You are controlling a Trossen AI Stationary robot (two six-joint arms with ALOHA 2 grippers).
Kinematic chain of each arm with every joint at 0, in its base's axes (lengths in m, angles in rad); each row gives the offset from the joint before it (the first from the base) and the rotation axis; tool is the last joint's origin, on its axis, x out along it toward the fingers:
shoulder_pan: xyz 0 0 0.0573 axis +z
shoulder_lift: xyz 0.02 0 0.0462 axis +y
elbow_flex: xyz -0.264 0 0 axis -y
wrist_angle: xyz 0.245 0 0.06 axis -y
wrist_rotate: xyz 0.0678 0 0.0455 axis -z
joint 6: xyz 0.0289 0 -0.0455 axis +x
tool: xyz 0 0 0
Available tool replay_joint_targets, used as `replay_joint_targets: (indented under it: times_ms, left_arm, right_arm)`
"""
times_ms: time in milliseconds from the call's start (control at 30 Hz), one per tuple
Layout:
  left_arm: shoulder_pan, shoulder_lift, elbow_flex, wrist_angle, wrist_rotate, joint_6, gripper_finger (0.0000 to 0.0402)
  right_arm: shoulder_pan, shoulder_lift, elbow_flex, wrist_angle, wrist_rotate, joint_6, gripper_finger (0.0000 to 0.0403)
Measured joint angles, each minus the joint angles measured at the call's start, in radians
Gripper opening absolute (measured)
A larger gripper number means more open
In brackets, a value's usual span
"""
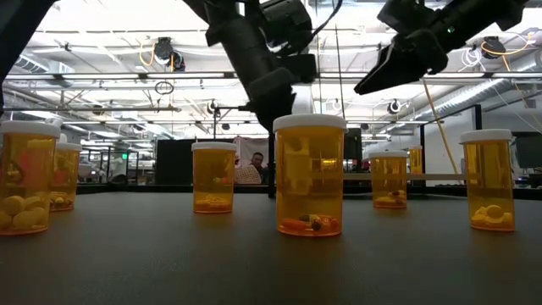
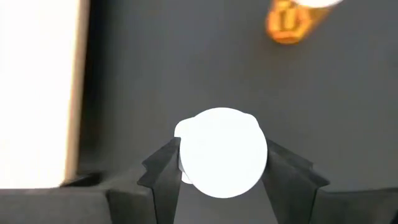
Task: Pick and place medicine bottles onto shelf by color
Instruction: Put the white pill bottle on the shelf
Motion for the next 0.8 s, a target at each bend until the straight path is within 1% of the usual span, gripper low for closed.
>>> replay_joint_targets:
  times_ms: [133, 367, 467, 533, 667, 800]
  left_arm:
    - [-0.001, -0.05, 0.0, 0.005, -0.053, -0.057, 0.0195]
    - [-0.001, -0.147, 0.0, 0.016, -0.152, -0.166, 0.0197]
    - [0.001, -0.173, 0.0, 0.051, -0.195, -0.211, 0.0197]
    - [0.0, -0.181, 0.002, 0.102, -0.216, -0.236, 0.0197]
    - [0.001, -0.188, 0.002, 0.195, -0.227, -0.268, 0.0197]
    - [0.001, -0.188, 0.002, 0.228, -0.264, -0.312, 0.0198]
  right_arm:
    - [-0.001, 0.003, -0.021, 0.074, 0.0, 0.011, 0.0194]
    - [-0.001, 0.003, -0.103, 0.332, 0.0, -0.015, 0.0194]
    - [-0.001, 0.003, -0.118, 0.401, 0.001, -0.025, 0.0194]
    - [-0.001, 0.007, -0.127, 0.45, 0.003, -0.033, 0.0198]
    - [0.008, 0.039, -0.131, 0.504, 0.058, -0.055, 0.0223]
    - [0.015, 0.098, -0.132, 0.551, 0.135, -0.067, 0.0261]
